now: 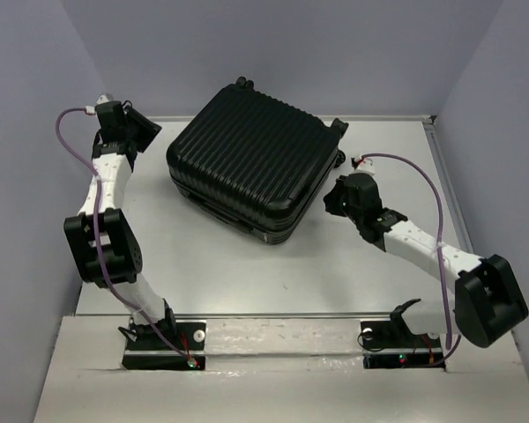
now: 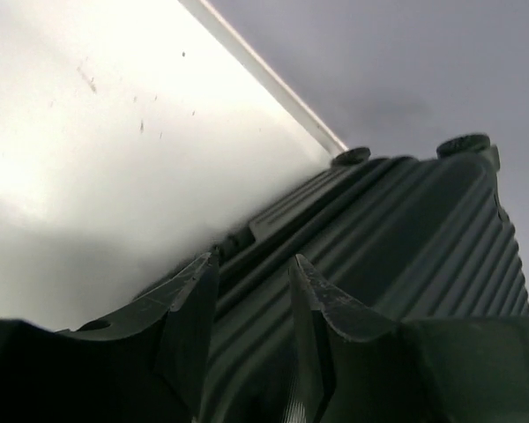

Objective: Pack the luggage

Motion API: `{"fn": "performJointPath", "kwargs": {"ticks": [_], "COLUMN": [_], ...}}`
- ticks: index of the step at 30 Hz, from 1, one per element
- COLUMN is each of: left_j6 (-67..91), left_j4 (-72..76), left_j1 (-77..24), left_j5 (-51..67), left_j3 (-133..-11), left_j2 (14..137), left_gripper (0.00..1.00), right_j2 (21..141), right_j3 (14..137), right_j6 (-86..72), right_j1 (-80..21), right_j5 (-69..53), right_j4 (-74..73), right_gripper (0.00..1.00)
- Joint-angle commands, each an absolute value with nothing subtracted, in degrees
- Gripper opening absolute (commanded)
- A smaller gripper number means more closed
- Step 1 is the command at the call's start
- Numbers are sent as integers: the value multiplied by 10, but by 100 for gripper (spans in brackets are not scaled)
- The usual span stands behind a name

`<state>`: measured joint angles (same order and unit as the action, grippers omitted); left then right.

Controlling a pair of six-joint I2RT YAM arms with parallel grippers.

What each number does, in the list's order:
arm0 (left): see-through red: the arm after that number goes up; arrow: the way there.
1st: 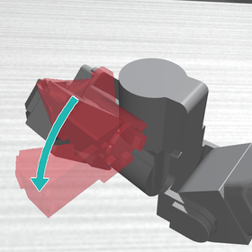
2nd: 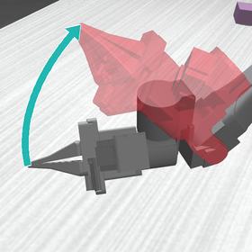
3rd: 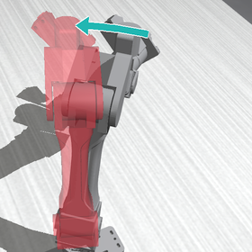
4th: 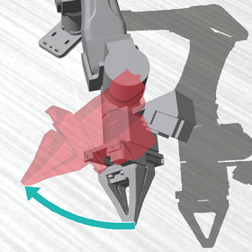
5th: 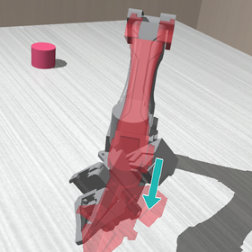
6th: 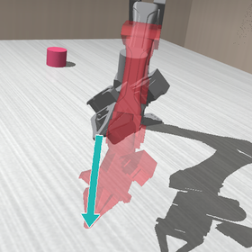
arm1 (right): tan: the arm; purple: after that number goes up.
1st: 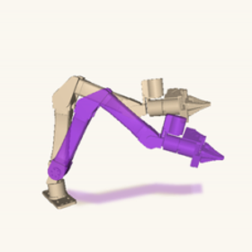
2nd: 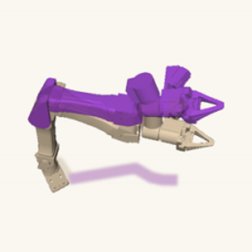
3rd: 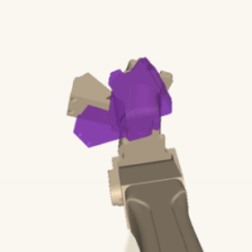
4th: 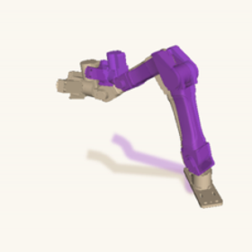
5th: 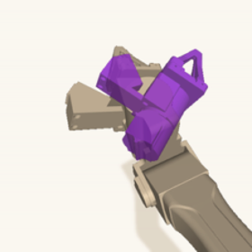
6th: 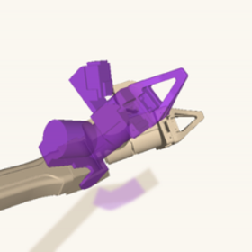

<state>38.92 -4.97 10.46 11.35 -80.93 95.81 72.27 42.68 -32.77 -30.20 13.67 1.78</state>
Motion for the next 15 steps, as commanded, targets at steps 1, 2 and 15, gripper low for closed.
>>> {"fn": "performJointPath", "kwargs": {"ticks": [1,2,15], "left_j6": [392,393,395], "left_j4": [-65,-63,-4], "left_j1": [112,112,64], "left_j5": [191,205,242], "left_j3": [-919,-930,-810], "left_j2": [1041,1058,1122], "left_gripper": [45,45,40], "right_j2": [772,791,933], "right_j3": [487,500,634], "right_j6": [-316,-315,-280], "right_j1": [-261,-255,-236], "right_j5": [72,67,-20], "right_j4": [36,40,50], "right_gripper": [7,7,7]}}
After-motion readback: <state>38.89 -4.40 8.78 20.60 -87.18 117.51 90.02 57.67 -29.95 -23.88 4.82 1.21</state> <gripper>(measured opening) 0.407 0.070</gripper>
